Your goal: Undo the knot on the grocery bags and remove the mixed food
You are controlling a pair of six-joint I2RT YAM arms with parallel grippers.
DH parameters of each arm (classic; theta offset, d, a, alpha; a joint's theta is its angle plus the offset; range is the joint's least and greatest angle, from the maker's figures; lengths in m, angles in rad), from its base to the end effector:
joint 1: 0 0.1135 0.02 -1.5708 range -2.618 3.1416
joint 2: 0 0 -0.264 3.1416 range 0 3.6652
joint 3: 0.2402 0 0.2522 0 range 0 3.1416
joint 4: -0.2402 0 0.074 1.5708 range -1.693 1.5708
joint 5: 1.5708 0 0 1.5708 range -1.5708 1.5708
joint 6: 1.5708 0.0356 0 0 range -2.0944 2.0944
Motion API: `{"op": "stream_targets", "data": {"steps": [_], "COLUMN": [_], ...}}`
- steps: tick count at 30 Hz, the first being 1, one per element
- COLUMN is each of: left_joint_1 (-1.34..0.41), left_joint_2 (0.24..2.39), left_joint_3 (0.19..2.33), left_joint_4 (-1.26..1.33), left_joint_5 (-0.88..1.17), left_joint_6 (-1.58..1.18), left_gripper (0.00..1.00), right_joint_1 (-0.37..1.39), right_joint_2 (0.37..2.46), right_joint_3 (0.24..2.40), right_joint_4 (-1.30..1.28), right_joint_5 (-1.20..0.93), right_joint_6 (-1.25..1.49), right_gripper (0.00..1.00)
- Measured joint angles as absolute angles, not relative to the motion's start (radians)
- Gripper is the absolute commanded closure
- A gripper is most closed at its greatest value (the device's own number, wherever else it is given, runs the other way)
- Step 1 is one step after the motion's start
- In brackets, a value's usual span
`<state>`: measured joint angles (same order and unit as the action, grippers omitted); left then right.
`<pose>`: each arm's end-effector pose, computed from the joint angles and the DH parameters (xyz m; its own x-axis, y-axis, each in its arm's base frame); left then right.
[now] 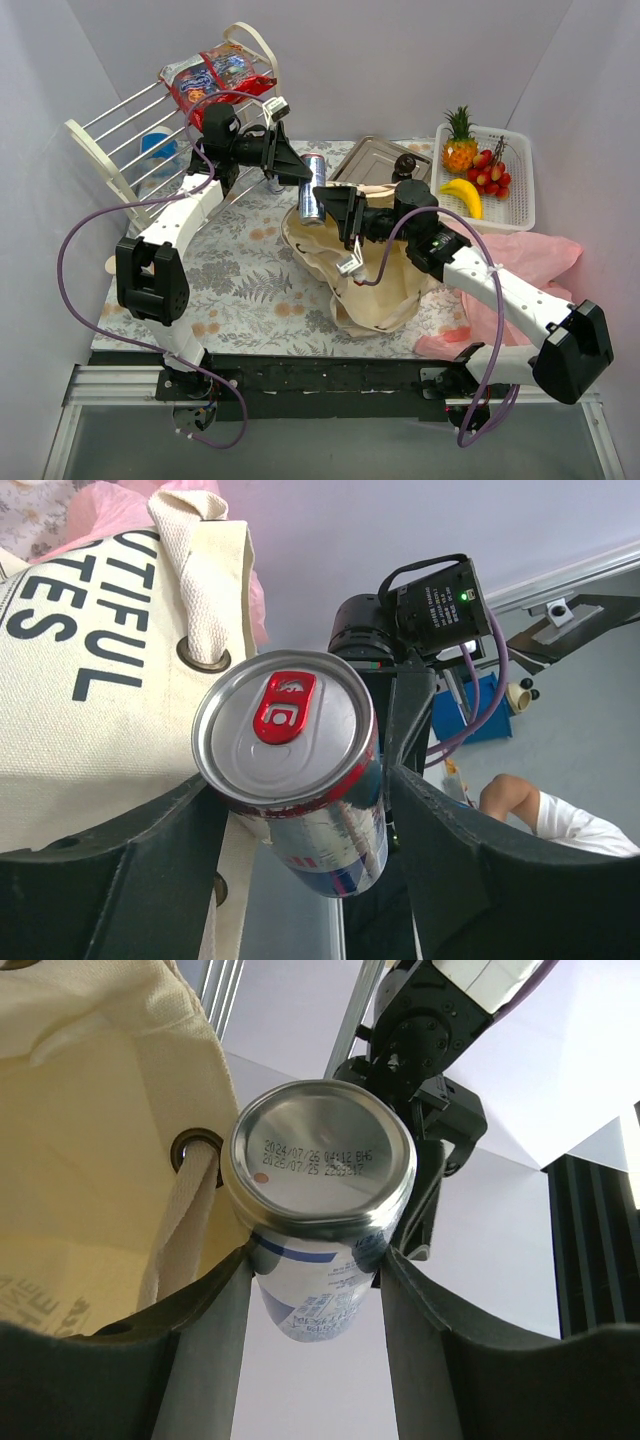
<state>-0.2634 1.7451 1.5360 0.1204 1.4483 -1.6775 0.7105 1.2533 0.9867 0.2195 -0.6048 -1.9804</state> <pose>0.3730 -0.1372 0.3744 -0.9716 0.1362 0.1935 -0.1901 0.0378 -0.9810 0.2088 0.2064 0.3528 0.9013 -0.2200 0.3732 0.3524 -0.1290 -0.9269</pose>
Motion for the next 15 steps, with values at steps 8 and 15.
{"op": "stream_targets", "data": {"steps": [8, 15], "left_joint_1": [-0.263, -0.266], "left_joint_2": [1.745, 1.745], "left_joint_3": [1.523, 1.523], "left_joint_4": [0.117, 0.114], "left_joint_5": [1.451, 1.452], "left_joint_6": [-1.668, -1.661], "left_gripper": [0.47, 0.40], "right_joint_1": [0.721, 0.740], "right_joint_2": [1.267, 1.279], "right_joint_3": [0.987, 0.987], "right_joint_4": [0.237, 0.242], "right_joint_5": [-0.602, -0.584], "right_joint_6": [-1.988, -1.987], "right_gripper": [0.99, 0.99]}}
